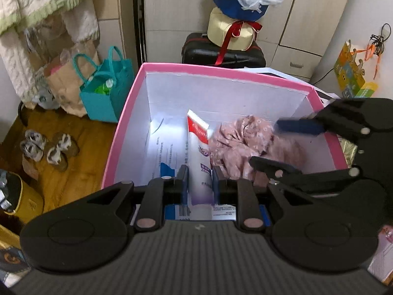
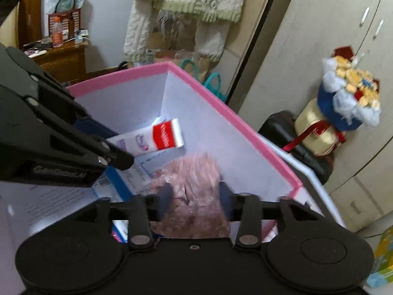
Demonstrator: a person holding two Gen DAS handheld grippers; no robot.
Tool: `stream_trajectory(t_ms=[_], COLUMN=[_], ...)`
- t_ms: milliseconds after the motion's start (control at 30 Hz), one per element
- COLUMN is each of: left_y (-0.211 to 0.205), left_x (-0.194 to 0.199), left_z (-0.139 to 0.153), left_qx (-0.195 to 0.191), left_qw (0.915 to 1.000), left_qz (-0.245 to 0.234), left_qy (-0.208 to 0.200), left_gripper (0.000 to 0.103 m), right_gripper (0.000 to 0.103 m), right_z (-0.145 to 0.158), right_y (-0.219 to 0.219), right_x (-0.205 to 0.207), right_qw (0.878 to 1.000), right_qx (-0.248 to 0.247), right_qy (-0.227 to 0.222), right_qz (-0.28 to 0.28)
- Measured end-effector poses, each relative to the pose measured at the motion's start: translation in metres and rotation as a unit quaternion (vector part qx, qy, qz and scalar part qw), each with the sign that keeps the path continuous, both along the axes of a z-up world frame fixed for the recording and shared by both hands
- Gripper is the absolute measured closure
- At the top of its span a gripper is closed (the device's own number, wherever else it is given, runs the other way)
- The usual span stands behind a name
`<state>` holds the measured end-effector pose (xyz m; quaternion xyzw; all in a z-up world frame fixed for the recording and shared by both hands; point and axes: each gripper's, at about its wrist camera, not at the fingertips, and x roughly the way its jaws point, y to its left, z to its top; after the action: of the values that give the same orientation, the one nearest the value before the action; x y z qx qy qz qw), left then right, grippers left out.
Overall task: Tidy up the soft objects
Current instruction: 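Open both grippers to drop the toothpaste and scrunchie into the box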
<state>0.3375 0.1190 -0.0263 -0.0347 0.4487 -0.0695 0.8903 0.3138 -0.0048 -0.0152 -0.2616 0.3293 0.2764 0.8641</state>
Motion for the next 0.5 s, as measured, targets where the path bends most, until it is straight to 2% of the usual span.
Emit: stream_trajectory(t_ms=[100, 267, 500], left_y=[0.003, 0.007, 0.011], left_x=[-0.01, -0.041, -0.097], left_z=[0.009, 0.033, 0.066], left_qx=[-0.011, -0.008, -0.002], left_qw=[0.9998, 0.9981, 0.9951], left_qz=[-0.01, -0.041, -0.065], left_qy=[-0.016, -0.045, -0.075], left_gripper=[0.079, 0.074, 0.067], right_gripper=[0.04, 0.04, 0.037], right_z=[0.014, 0.042, 0.063], right_y=[-0.014, -0.049, -0.103], right_x=[-0.016, -0.055, -0.102], right_qw=[0.999, 0.993, 0.983], right_qx=[0.037, 0.114, 0.169], right_qy=[-0.014, -0.005, 0.05], right_qz=[-0.003, -0.01, -0.053])
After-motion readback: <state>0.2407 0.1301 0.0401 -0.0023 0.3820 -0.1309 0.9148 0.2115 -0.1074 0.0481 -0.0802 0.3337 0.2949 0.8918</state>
